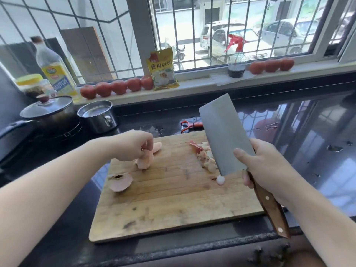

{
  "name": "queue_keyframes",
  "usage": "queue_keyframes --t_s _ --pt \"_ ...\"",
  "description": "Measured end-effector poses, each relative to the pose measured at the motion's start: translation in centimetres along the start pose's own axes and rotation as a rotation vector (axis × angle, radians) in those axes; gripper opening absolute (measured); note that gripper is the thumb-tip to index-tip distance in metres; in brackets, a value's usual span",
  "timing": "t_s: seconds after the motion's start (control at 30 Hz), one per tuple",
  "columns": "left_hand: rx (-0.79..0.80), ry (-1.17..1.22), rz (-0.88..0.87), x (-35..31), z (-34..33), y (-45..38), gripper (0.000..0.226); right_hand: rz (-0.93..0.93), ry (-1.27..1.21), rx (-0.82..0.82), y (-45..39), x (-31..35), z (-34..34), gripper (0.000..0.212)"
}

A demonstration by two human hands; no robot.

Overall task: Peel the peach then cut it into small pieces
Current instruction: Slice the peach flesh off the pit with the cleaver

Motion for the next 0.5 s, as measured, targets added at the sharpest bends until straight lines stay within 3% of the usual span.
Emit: queue_keyframes --t_s 0.2,0.33,0.43,0.5 --pt "-0.096 0.02 -0.013 1.5 0.4 0.7 0.032 0.02 0.004 0.045 0.0 0.8 -1.4 0.014" --pt "-0.233 -0.071 -0.031 1.1 0.8 1.6 0.011 0.021 0.019 0.056 0.1 1.1 -1.7 0.014" --pt "-0.359 0.035 -0.053 -1.1 1.1 2.4 0.011 0.022 0.052 0.03 -0.1 1.1 -1.1 0.014" --pt "-0.348 0.095 -0.053 -3.8 0.6 2.4 0.017 0.024 0.086 -0.022 -0.2 1.2 -0.3 0.012"
Point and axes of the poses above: each hand's wrist, its own y-axis away from the middle knuckle, its own z-axis out of the back of the hand, x = y × z, the point moved 4 cm from there along -y, towards the middle knuckle, and after that the axes turned 12 degrees about -z, right-handed, at the moved point
